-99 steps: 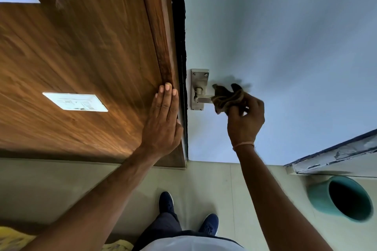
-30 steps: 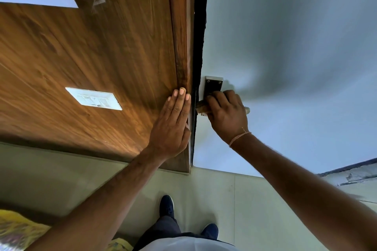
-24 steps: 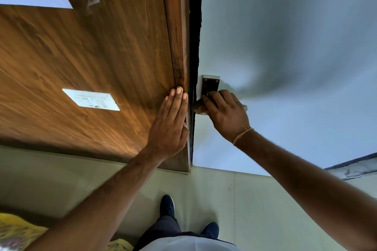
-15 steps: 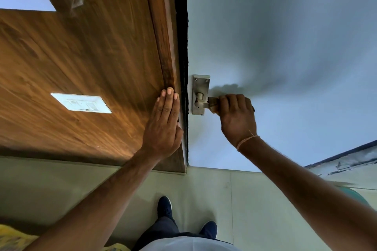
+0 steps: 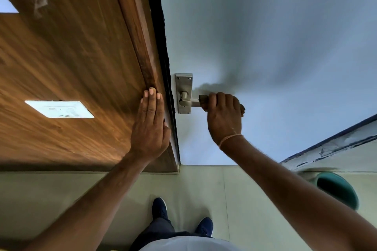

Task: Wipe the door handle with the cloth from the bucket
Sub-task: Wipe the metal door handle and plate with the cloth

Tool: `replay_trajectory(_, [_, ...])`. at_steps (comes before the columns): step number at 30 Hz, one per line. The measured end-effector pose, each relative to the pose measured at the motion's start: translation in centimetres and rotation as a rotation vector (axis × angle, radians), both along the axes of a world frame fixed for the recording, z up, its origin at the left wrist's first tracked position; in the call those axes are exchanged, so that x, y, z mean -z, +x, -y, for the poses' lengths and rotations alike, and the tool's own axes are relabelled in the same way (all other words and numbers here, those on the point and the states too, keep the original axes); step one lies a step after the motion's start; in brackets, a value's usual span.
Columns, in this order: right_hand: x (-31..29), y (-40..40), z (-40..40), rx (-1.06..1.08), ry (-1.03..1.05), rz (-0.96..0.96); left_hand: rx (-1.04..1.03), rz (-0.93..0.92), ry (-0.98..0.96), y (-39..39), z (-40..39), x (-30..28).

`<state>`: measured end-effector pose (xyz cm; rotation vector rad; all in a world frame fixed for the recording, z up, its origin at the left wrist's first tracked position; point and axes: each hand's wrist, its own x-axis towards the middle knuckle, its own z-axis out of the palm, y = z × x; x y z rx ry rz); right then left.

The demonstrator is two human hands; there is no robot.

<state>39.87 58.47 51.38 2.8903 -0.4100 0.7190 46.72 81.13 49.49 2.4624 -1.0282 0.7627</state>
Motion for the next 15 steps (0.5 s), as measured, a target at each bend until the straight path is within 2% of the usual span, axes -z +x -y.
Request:
replay_trajectory(2, [-0.3,1.0,-1.9,0.001,0.007,-0.013,0.0,0.003,-0.009,0.0,0.0,0.0])
replay_trajectory(5, [-0.7,1.4,-2.0,-0.126,0.023,-0.003,0.005,0.005,-0.016,0.0,0.1,-0.1])
replay_trajectory(8, [-0.1,0.5,0.5,-0.153,0.194,0.013,0.006,0.003,-0.012,-0.1,0.1,-0.1])
replay_trajectory(10, [1.0,-0.2,1.3,-0.079,0.556,0.07,-0.001,0.008,-0.004,-0.2,0.1,-0.1])
replay_trajectory(13, [0.5,-0.5,0.4,0.027,1.367,0.258,-0.005,-0.005,0.001,-0.2,0.2,-0.1])
replay_trajectory(15, [0.1,-0.1,-0.3,0.094,1.772,0.441,-0.002,-0.012,-0.008,-0.3,0.3,-0.1])
